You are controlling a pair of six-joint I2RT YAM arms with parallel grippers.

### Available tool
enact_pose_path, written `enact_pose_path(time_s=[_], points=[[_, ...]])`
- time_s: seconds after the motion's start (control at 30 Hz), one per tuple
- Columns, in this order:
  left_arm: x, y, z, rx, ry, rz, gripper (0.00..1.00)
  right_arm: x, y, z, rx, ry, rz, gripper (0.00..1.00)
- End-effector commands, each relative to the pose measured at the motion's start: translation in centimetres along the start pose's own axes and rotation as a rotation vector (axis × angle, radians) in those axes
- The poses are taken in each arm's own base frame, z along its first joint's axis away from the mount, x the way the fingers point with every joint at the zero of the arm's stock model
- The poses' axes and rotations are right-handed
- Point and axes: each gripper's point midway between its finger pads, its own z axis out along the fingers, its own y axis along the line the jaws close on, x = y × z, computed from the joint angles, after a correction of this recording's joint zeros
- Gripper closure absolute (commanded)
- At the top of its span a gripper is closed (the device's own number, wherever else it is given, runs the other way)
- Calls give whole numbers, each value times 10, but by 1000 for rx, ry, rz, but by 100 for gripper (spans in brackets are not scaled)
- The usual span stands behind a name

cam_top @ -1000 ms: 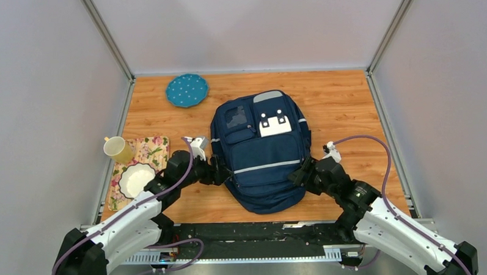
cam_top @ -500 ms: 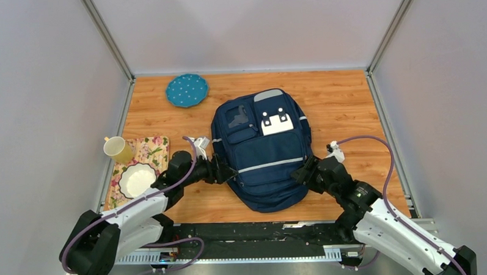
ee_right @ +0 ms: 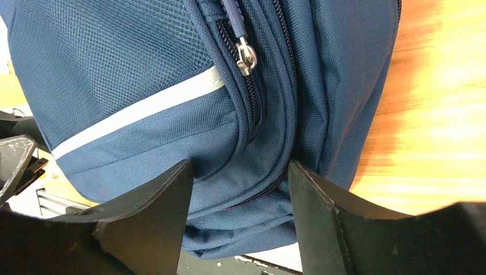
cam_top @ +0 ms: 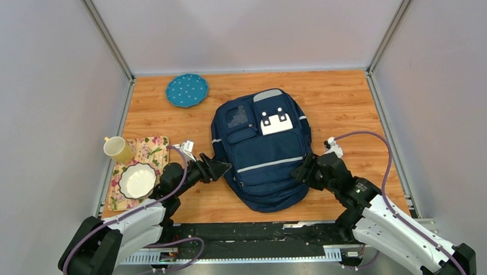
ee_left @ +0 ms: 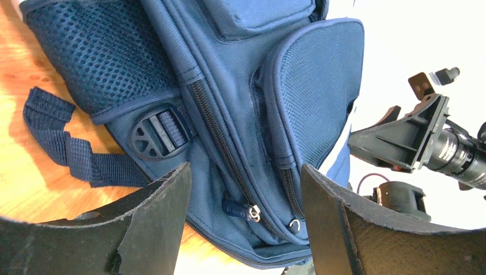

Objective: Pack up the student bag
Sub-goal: Zip the student bag at the center of the board.

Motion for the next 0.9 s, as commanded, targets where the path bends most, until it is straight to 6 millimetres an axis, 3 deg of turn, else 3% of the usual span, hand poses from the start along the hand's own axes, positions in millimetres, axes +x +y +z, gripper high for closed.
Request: enact_pose_path(time_s=[0.0,0.23,0.43,0.67,0.87], points=[[-14,-9,4,43,-57,-63,24,-14,16,-6,-48,-34,-17,36],[-10,-10,12,71,-42,-132,30,-15,21,-11,-76,-34,-10,37],[-1,-3,17,57,-3,-133,43,-16,24,-13,-92,-41,1,37],[5,8,23,32,13,-48,41,-20,37,-13,-132,-37,5,36],[-8,-11,37,118,-40,-8,40,-19,43,-11,-143,-17,1,37]])
